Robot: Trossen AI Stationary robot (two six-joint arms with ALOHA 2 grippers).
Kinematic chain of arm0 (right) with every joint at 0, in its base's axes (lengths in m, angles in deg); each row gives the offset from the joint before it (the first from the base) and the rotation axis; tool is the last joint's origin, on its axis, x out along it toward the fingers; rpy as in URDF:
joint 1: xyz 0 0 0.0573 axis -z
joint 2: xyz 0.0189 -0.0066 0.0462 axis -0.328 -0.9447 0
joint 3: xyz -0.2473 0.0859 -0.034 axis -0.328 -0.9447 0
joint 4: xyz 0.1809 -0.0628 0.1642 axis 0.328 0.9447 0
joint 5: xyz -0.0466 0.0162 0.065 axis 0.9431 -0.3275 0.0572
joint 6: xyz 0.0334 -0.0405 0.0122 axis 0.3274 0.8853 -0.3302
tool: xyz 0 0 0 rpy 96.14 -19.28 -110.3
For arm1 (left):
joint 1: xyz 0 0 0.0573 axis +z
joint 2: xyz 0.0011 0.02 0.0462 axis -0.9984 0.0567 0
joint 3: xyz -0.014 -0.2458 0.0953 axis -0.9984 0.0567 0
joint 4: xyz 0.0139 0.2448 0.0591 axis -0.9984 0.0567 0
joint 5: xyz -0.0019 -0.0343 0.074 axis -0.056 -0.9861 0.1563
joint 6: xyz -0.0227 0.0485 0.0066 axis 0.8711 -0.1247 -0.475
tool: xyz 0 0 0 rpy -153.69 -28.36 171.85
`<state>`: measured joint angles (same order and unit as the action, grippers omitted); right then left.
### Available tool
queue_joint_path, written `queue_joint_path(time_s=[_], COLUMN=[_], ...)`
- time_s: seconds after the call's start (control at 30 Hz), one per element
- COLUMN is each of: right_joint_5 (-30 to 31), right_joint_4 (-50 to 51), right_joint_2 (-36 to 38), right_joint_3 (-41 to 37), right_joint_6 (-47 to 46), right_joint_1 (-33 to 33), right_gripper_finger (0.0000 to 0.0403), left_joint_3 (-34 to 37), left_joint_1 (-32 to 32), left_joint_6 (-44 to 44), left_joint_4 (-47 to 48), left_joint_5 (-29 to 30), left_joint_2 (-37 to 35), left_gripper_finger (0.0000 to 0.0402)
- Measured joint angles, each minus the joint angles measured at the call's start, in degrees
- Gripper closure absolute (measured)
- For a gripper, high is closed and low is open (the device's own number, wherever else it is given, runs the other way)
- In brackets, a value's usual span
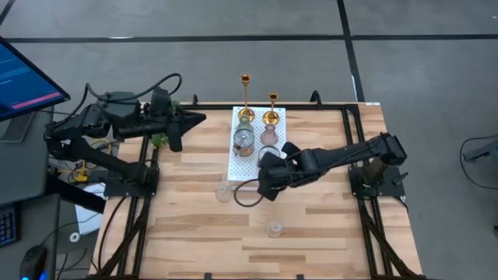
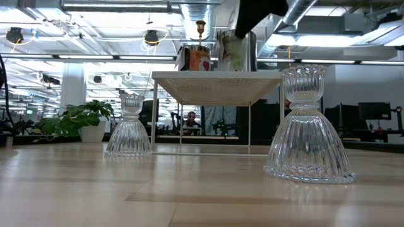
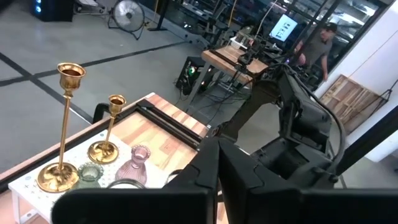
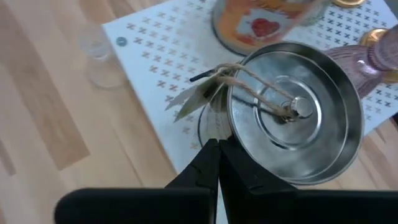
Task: Pick & Place candle stick holders
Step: Put the silver scented candle on the shelf
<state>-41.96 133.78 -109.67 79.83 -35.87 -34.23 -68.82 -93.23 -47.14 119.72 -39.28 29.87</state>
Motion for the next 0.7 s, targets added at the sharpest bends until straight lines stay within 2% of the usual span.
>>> queue_joint_path(time_s=[0.47, 0.7], right_joint_5=[0.80, 1.23], right_joint_4=[6.13, 8.21], right_joint_2=[-0.02, 0.45], right_joint_3=[0.00, 0.00], right_joint_6=[1.61, 1.62], right_joint_1=[3.40, 2.38], right_gripper_finger=[0.0403, 0.0403], left_joint_3=[0.00, 0.00], left_joint_1=[0.00, 0.00], left_joint_6=[0.40, 0.42], left_joint_4=[-0.02, -0.02], left_joint_5=[0.00, 0.00], left_joint_2=[0.02, 0.30], left_gripper_finger=[0.0393, 0.0397])
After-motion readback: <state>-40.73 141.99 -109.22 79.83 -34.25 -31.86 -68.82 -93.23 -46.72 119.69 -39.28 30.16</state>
